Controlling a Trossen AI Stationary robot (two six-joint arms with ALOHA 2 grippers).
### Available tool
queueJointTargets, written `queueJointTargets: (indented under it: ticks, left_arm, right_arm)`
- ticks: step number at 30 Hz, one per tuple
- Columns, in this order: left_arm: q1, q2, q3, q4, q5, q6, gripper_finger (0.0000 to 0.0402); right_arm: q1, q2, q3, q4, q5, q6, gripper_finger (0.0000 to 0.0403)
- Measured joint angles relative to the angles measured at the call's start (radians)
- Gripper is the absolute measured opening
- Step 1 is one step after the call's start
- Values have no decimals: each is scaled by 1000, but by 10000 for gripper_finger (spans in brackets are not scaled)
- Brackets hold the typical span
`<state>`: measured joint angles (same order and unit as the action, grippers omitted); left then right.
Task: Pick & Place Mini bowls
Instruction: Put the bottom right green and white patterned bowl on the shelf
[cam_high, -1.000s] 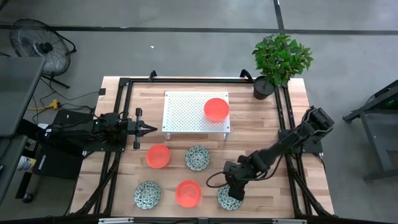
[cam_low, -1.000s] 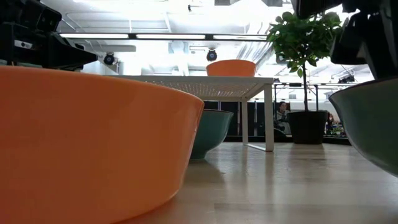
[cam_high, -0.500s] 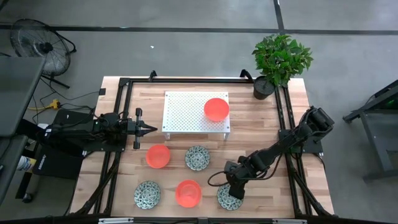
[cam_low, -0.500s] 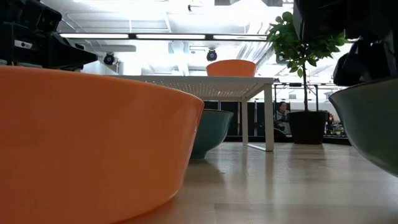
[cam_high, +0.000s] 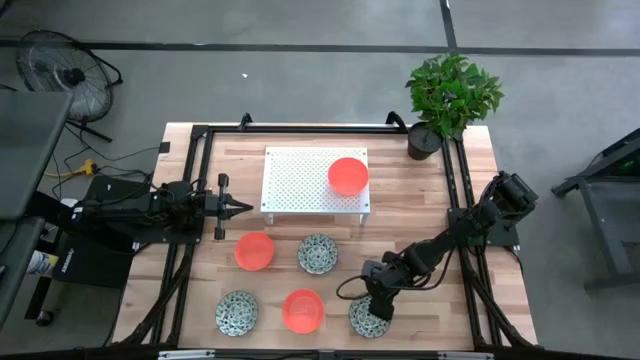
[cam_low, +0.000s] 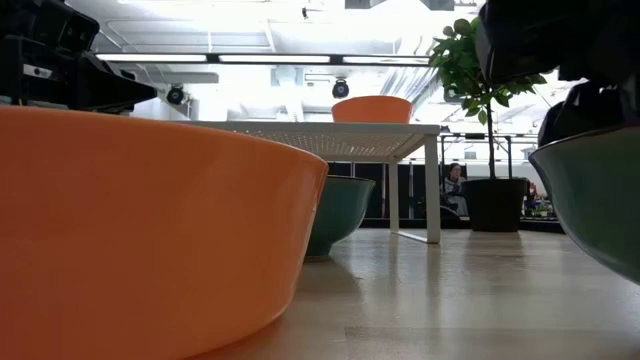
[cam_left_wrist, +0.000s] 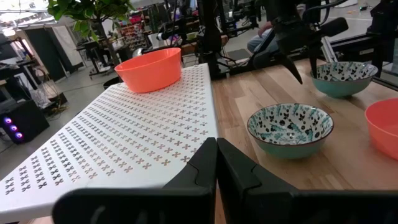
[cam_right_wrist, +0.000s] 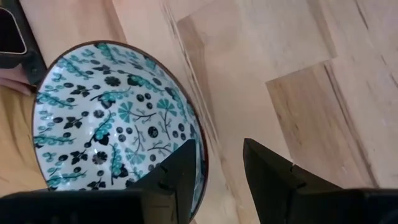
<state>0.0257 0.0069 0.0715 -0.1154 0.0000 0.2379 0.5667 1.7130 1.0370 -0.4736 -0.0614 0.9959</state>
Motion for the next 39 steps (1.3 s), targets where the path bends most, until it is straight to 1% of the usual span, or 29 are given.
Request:
queueJointTargets:
  ticks: [10,13,16,22,25,26,33,39]
  left_arm:
    - [0,0,0,0,0,0,0]
    - [0,0,0,0,0,0,0]
    - [0,0,0,0,0,0,0]
    - [0,0,0,0,0,0,0]
    - [0,0,0,0,0,0,0]
    - [0,0,0,0,0,0,0]
    - [0,0,0,0,0,0,0]
    - [0,0,0,0,0,0,0]
  right_arm:
    - [0,0,0,0,-19,-1,122]
    - [0,0,0,0,-15,-1,116]
    - [0,0,0,0,-20,0,96]
    - [0,0,0,3,-26,1,44]
    - [0,0,0,7,-43,1,12]
    - [-1,0,1,14,-50,-1,8]
    - [0,0,3,25,-55,-9,4]
    - [1,0,3,25,-100,-17,3]
